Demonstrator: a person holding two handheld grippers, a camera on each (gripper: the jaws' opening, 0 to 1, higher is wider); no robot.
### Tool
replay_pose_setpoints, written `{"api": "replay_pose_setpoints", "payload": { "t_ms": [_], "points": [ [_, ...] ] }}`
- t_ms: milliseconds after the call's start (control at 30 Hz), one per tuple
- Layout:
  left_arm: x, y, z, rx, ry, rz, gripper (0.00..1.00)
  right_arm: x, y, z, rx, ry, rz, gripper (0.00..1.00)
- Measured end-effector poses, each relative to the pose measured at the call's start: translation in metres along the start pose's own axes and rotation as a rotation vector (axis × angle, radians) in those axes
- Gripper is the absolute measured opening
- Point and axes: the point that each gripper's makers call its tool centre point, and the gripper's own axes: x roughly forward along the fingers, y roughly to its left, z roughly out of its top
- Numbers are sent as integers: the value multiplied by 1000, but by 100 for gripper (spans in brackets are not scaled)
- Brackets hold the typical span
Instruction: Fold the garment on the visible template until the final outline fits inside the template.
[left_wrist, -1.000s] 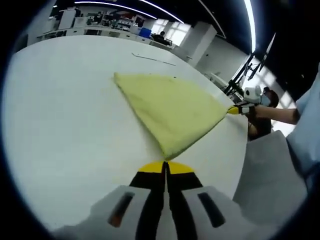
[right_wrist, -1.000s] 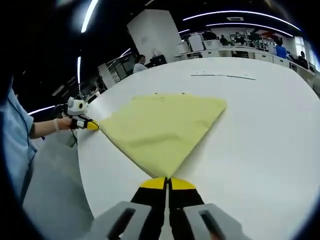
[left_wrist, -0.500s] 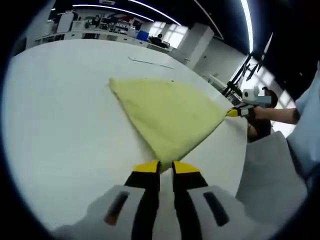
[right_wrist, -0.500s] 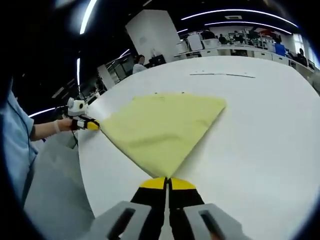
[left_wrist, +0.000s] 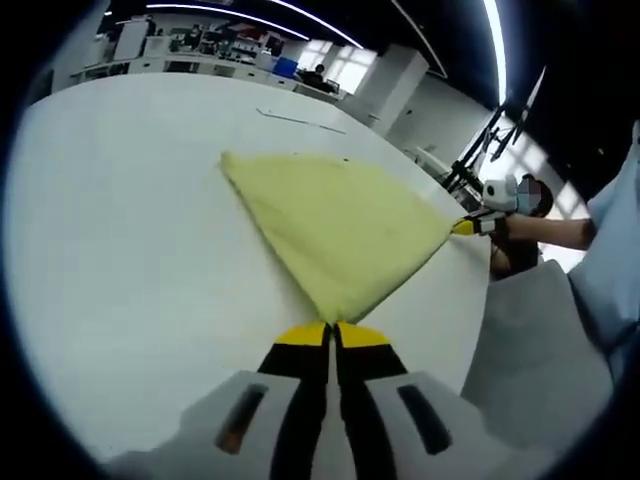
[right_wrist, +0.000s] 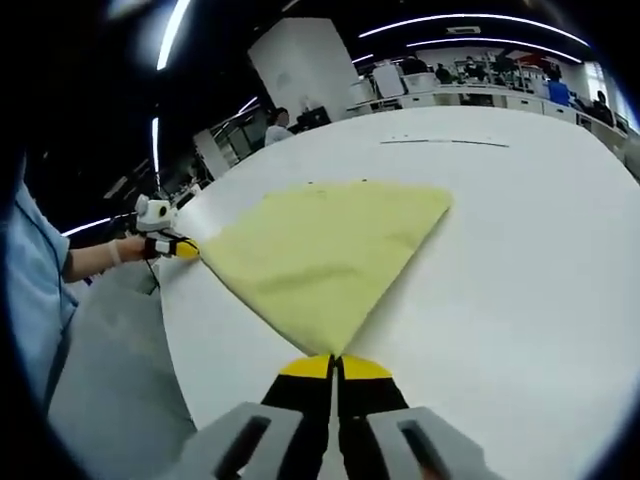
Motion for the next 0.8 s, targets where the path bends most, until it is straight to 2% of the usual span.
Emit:
{"api": "replay_pose_setpoints", "payload": {
  "t_ms": [433, 800],
  "points": [
    [-16, -11, -24, -37, -3, -4, 0, -8, 22, -28, 41, 20, 23, 0],
    [-14, -9, -30, -44, 2, -1, 0, -7, 23, -30, 38, 20, 3, 0]
  ]
}}
